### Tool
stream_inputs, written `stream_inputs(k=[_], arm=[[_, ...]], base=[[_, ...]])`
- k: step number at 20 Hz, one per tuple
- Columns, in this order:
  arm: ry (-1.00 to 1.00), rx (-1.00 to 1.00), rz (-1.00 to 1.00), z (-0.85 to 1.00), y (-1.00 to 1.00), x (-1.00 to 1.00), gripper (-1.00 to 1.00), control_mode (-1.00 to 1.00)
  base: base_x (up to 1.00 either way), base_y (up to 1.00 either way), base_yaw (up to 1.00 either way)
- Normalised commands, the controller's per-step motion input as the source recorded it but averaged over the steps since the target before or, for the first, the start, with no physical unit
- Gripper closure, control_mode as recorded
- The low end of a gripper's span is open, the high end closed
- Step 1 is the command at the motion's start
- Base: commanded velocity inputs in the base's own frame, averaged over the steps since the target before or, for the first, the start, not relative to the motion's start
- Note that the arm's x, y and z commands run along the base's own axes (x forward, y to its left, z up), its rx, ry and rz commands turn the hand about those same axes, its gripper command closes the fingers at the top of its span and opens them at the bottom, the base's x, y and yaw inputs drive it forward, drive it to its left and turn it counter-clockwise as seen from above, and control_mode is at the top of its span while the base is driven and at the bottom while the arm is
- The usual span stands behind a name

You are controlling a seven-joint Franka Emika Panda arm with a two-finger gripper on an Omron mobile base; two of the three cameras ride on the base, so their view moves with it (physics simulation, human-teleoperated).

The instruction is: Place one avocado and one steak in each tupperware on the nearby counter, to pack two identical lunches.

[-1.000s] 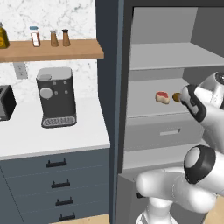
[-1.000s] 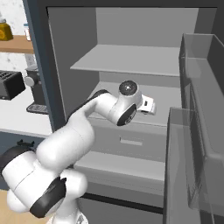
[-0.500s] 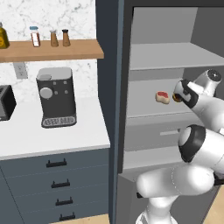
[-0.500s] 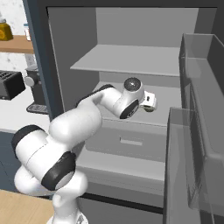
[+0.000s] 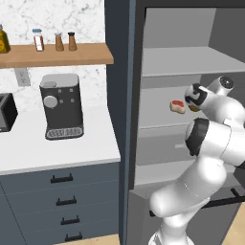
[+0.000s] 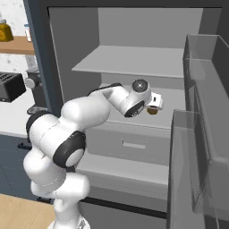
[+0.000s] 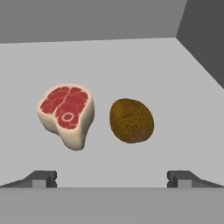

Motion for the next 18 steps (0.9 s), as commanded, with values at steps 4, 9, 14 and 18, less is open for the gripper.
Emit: stream_inputs(k=[4,9,14,18], arm=[[0.00,0.00,0.00,-0.23,-0.26,0.27,-1.00,-1.00],[0.00,0.00,0.00,-0.26,-0.28,0.14,-1.00,-1.00],[0.00,0.00,0.00,-0.13,-0.12,0.44,-1.00,-1.00],[0.00,0.03,0.00,-0.13,-0.18,0.25,-1.00,-1.00]], base=[[0.00,0.00,0.00],[0.00,0.00,0.00],[0.00,0.00,0.00],[0.00,0.00,0.00]])
